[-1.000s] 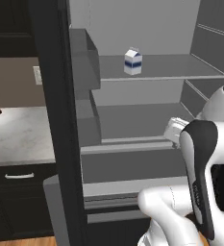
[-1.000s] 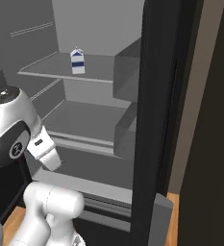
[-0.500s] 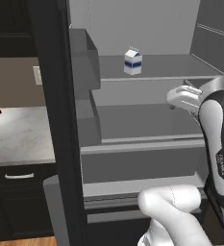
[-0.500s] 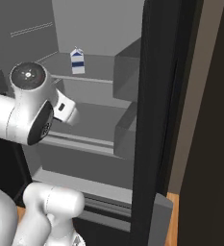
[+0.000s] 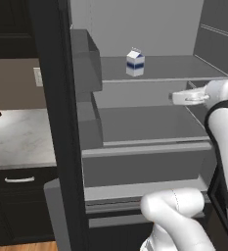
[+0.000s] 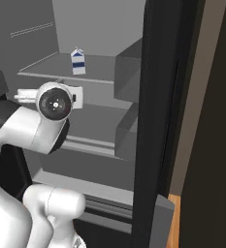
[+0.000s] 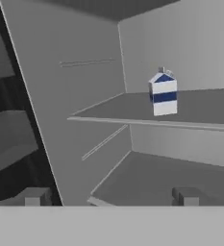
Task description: Take a sugar cube from the saucer and place it inside the coffee. Then, grab milk from the fridge and place it next to the coffee on the counter to sweeten the coffee.
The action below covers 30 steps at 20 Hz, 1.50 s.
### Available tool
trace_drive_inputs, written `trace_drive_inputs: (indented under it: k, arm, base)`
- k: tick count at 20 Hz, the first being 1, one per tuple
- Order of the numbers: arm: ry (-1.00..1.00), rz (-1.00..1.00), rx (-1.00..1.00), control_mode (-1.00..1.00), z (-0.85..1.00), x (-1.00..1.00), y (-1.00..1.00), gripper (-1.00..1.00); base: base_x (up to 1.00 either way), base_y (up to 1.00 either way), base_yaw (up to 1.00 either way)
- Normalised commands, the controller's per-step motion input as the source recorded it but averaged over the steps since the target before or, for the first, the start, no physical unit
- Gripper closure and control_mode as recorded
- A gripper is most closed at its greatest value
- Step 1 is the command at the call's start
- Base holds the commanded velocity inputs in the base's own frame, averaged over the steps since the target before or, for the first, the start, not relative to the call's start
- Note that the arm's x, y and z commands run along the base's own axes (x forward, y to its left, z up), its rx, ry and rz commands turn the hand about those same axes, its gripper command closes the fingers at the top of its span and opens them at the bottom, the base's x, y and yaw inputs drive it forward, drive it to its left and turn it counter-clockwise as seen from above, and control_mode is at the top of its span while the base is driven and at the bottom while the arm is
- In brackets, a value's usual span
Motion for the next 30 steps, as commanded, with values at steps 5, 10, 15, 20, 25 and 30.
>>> trace_drive_inputs:
  k: [5,10,15,20,25,30]
  arm:
    - [-0.15,0.03,-0.26,-1.0,0.65,0.12,0.16,-1.0]
    - [0.0,0.0,-0.01,-1.0,0.0,0.08,0.01,-1.0]
    - [0.0,0.0,0.0,-1.0,0.12,0.39,-0.01,-1.0]
    - [0.0,0.01,0.0,-1.0,0.21,0.73,-0.02,-1.0]
    - [0.0,0.0,0.0,-1.0,0.03,0.73,-0.01,-1.0]
    - [0.0,0.0,0.03,-1.0,0.0,0.73,-0.08,-1.0]
  base:
    - [0.0,0.0,0.0]
    - [0.0,0.0,0.0]
    - [0.0,0.0,0.0]
    - [0.0,0.0,0.0]
    - [0.0,0.0,0.0]
    - [0.0,0.0,0.0]
